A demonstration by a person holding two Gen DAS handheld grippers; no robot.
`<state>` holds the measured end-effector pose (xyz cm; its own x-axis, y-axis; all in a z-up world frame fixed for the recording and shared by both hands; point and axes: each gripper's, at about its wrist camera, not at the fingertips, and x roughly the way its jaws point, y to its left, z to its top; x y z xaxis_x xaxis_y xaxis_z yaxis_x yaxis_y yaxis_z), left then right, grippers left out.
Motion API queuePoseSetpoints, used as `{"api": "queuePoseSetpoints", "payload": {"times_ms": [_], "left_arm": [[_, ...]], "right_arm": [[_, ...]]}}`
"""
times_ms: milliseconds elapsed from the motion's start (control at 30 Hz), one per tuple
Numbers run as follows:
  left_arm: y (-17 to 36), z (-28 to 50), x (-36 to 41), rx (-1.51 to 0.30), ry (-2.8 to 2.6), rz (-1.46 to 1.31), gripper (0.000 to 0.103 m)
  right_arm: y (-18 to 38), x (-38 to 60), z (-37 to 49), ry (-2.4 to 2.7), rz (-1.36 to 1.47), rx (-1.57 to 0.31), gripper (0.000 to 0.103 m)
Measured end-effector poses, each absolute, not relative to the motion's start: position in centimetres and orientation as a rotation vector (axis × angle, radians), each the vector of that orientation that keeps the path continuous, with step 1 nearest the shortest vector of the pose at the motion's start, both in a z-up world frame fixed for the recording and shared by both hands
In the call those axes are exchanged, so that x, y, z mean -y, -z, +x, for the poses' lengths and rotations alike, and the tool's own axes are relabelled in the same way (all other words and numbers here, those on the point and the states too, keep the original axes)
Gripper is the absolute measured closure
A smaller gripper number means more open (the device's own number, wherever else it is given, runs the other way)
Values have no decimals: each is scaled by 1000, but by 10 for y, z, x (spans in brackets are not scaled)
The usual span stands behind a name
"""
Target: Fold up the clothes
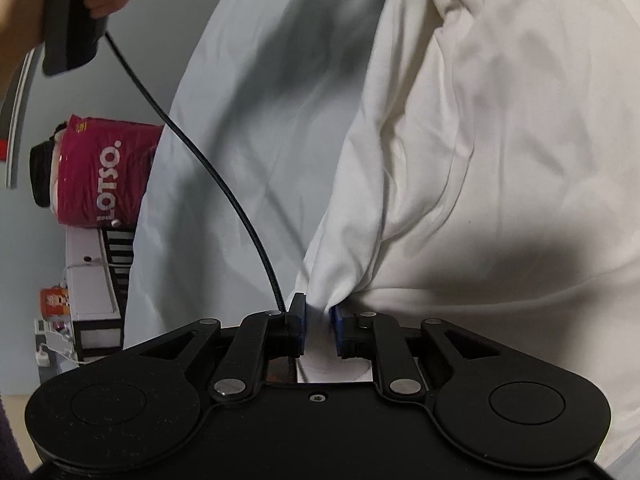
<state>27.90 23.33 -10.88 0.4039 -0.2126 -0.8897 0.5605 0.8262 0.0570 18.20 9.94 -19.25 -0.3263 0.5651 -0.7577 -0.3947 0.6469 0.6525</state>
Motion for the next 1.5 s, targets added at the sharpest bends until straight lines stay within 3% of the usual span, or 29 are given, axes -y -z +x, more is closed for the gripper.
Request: {"api": "queuePoseSetpoints", "payload": {"times_ms": [100, 467, 533, 567, 767, 900, 1000, 1100, 1133, 1267, 1300, 1367, 1500], "left_arm": [[100, 270, -241, -1045, 488, 368, 94], [70, 208, -242, -1007, 522, 205, 86], [81, 196, -237, -1026, 548, 170, 86], [88, 191, -234, -1039, 555, 158, 86], [138, 169, -224, -1123, 616, 63, 86], [152, 161, -221, -1136, 626, 34, 85], [157, 154, -219, -1148, 641, 55, 69], [161, 148, -218, -1162, 657, 67, 66], [163, 145, -217, -1166, 662, 71, 67], [165, 137, -219, -1175, 650, 87, 93], [165, 136, -222, -1181, 649, 69, 95], [164, 133, -229, -1192, 649, 47, 97], [161, 123, -237, -1215, 647, 36, 99]], "right_arm": [[185, -99, 181, -960, 137, -1628, 78], [118, -59, 202, -777, 75, -1375, 78], [116, -50, 211, -715, 57, -1342, 93], [118, -45, 218, -678, 50, -1323, 94], [134, -29, 242, -589, 146, -1297, 94], [138, -34, 251, -594, 247, -1299, 89], [129, -50, 257, -581, 189, -1253, 82], [118, -73, 263, -576, 86, -1187, 81], [116, -79, 265, -574, 60, -1169, 81], [118, -107, 275, -567, -32, -1140, 81], [122, -113, 276, -563, -54, -1148, 82], [127, -118, 275, -560, -84, -1159, 102], [127, -122, 269, -584, -66, -1149, 102]]}}
